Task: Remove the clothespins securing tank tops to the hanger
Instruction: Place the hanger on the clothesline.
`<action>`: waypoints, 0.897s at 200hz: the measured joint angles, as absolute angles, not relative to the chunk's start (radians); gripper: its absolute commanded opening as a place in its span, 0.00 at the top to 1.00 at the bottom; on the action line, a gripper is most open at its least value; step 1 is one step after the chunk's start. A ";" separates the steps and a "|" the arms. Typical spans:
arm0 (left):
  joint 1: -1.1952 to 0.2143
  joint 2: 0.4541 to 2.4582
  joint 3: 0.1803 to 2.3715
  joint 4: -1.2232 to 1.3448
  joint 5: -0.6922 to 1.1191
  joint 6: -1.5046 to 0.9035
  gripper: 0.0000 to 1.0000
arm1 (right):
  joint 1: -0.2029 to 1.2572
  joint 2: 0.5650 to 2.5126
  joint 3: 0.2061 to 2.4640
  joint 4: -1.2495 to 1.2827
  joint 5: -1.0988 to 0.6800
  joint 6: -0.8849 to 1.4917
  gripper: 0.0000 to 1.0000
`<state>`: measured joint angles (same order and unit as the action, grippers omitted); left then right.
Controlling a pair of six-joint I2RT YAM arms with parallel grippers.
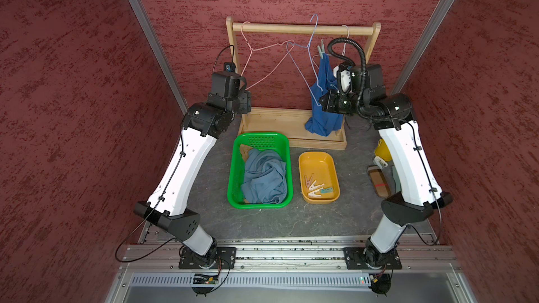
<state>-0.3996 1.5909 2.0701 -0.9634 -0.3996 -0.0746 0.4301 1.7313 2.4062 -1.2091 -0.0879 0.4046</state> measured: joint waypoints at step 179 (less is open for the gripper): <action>-0.416 1.451 1.842 -0.988 -0.388 -0.243 0.25 | 0.356 1.766 2.513 -1.332 0.017 0.360 1.00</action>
<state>-0.4156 1.4513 1.8420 -0.9878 -0.3882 -0.2428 0.3561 1.7664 2.5130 -1.3323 0.0174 0.3599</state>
